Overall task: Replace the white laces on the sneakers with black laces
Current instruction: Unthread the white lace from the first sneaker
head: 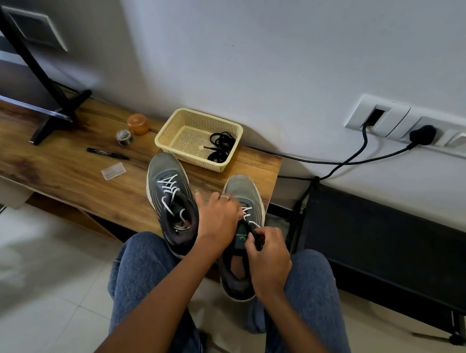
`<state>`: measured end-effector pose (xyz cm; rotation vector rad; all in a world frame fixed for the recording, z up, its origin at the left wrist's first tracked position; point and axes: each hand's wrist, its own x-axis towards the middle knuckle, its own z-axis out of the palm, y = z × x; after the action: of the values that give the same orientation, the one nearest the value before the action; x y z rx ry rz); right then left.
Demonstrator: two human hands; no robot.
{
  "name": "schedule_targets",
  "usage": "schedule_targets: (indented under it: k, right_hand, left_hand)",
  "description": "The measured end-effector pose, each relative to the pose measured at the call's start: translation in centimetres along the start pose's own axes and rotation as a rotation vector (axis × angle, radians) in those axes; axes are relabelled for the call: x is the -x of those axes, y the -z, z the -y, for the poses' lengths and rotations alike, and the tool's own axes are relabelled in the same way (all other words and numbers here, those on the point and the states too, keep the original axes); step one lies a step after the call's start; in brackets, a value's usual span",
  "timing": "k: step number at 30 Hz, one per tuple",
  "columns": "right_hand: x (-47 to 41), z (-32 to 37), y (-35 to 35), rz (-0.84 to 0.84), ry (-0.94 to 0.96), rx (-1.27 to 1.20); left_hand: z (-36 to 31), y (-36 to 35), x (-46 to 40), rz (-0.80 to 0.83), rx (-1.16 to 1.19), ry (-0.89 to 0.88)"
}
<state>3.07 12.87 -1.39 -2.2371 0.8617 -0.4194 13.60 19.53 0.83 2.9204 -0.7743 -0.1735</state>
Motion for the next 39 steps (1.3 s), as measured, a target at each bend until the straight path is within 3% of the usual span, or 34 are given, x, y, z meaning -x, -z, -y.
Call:
schedule_targets:
  k: [7, 12, 18, 24, 33, 39]
  right_hand:
    - [0.0, 0.1, 0.3, 0.012, -0.029, -0.037]
    - [0.2, 0.1, 0.0, 0.003, -0.020, -0.020]
    - [0.2, -0.3, -0.3, 0.010, 0.007, -0.025]
    - [0.2, -0.8, -0.2, 0.030, 0.021, -0.022]
    - [0.2, -1.1, -0.3, 0.038, 0.015, -0.030]
    - [0.4, -0.8, -0.2, 0.062, 0.020, -0.029]
  left_hand:
    - [2.2, 0.8, 0.1, -0.254, 0.554, 0.268]
    - [2.9, 0.6, -0.2, -0.278, 0.381, 0.118]
    - [1.1, 0.2, 0.9, -0.109, 0.213, -0.051]
    - [0.1, -0.6, 1.1, -0.025, -0.009, -0.062]
    - [0.6, -0.9, 0.6, -0.245, 0.119, -0.048]
    - [0.7, -0.9, 0.3, -0.183, 0.103, -0.101]
